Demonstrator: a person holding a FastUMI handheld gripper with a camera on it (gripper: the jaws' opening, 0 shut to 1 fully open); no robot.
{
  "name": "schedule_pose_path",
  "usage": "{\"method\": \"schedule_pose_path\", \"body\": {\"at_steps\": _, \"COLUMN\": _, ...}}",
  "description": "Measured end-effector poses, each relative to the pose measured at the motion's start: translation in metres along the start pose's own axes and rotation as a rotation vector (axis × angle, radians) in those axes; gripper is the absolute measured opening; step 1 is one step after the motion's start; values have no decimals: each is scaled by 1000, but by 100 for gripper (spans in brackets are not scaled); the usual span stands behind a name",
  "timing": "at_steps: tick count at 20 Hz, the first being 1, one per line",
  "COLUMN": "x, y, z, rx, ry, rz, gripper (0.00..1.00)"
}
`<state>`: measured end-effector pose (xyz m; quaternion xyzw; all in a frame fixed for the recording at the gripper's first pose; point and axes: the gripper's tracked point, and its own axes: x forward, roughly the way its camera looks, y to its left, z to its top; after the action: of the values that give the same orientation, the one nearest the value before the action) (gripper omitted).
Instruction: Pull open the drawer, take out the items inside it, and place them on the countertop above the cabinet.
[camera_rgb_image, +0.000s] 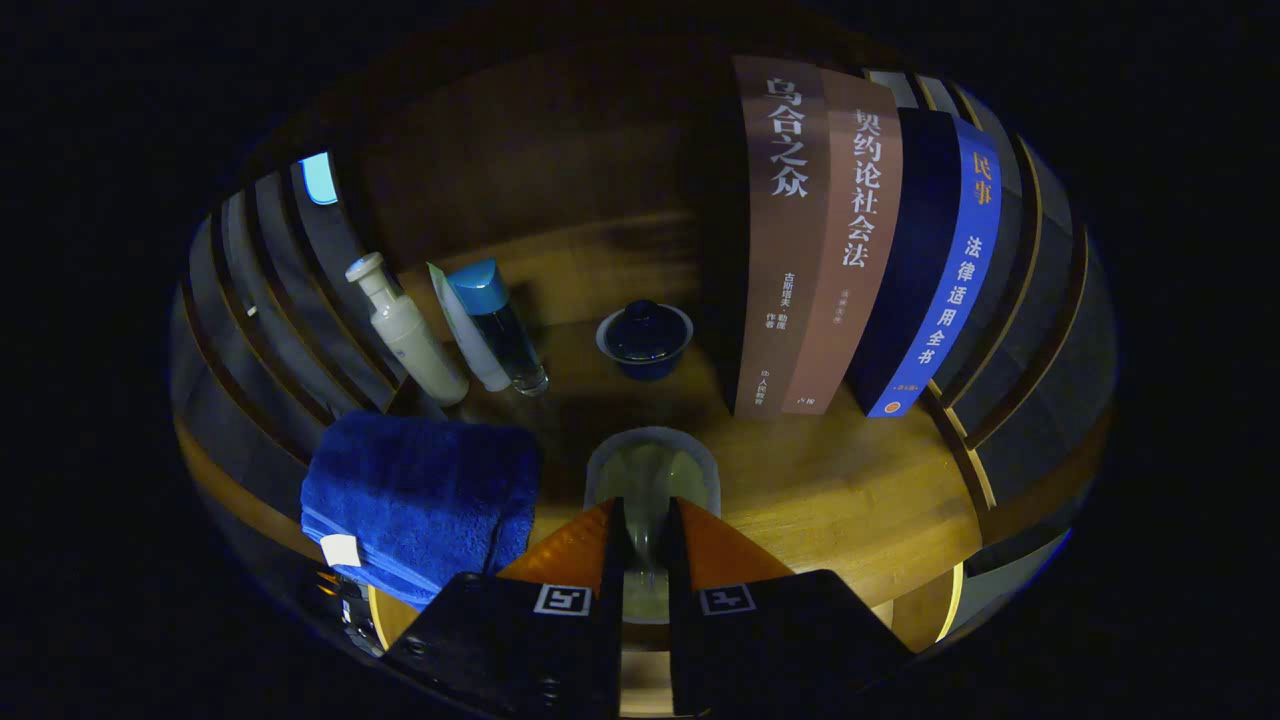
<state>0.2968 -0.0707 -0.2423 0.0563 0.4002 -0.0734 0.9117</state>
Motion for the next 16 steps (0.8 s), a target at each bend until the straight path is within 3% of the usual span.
{"method": "schedule_pose_path", "body": {"at_steps": 2, "x": 6, "y": 3, "z": 4, "rx": 10, "ry": -25, "rz": 10, "gripper": 29}}
{"method": "schedule_pose_path", "body": {"at_steps": 5, "x": -3, "y": 1, "z": 9, "rx": 1, "ry": -46, "rz": 4, "gripper": 66}}
{"method": "schedule_pose_path", "body": {"at_steps": 6, "x": -4, "y": 3, "z": 10, "rx": 4, "ry": -58, "rz": 13, "gripper": 66}}
{"method": "schedule_pose_path", "body": {"at_steps": 9, "x": -16, "y": 3, "z": 9, "rx": 6, "ry": -102, "rz": 12, "gripper": 100}}
{"method": "schedule_pose_path", "body": {"at_steps": 16, "x": -80, "y": 7, "z": -13, "rx": 3, "ry": -218, "rz": 51, "gripper": 100}}
